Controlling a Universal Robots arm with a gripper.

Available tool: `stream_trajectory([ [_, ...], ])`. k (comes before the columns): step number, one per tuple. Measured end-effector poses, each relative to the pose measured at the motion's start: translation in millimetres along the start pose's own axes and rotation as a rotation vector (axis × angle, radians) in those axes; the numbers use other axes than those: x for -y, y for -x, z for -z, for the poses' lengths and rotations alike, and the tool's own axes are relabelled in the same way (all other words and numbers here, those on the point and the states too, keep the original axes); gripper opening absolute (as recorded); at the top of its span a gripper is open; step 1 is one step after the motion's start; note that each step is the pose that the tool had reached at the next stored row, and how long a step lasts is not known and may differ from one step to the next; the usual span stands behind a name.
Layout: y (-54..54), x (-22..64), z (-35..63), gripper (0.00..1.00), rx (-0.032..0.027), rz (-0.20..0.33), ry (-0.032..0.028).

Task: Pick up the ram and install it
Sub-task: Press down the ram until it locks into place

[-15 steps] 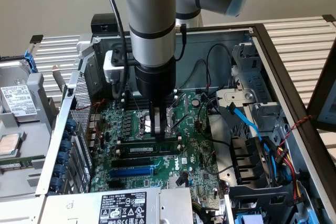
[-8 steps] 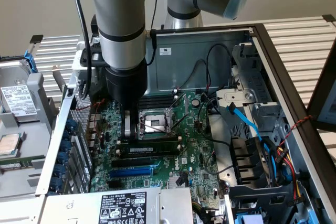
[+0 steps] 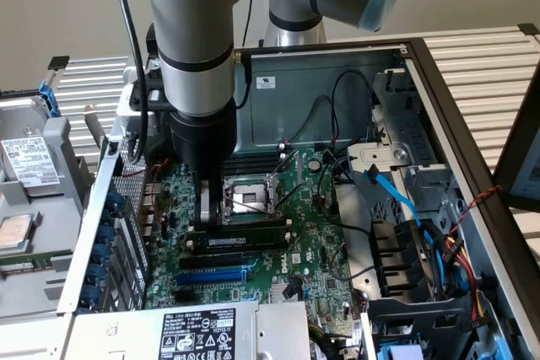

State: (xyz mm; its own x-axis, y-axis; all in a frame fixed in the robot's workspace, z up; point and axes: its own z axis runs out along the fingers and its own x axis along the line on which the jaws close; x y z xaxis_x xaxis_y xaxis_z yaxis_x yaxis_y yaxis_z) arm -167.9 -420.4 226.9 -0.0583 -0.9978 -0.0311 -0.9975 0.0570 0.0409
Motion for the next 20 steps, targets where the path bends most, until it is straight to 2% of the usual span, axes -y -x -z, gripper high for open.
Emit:
stream_trajectory([
  [4, -0.1, 0.0, -1.0, 0.12, -0.0001, 0.0, 0.0003],
  [5, 0.2, 0.1, 0.7, 0.12, 0.0032, 0.0, -0.0012],
  [10, -2.8, -0.5, 23.8, 0.12, 0.0018, 0.0, 0.0026],
  [13, -4.5, 1.7, 28.0, 0.12, 0.0031, 0.0, 0.0052],
  [14, -4.8, 3.6, 28.1, 0.12, 0.0031, 0.0, 0.0052],
  [20, -5.3, 29.8, 29.3, 0.12, 0.0028, 0.0, 0.007],
])
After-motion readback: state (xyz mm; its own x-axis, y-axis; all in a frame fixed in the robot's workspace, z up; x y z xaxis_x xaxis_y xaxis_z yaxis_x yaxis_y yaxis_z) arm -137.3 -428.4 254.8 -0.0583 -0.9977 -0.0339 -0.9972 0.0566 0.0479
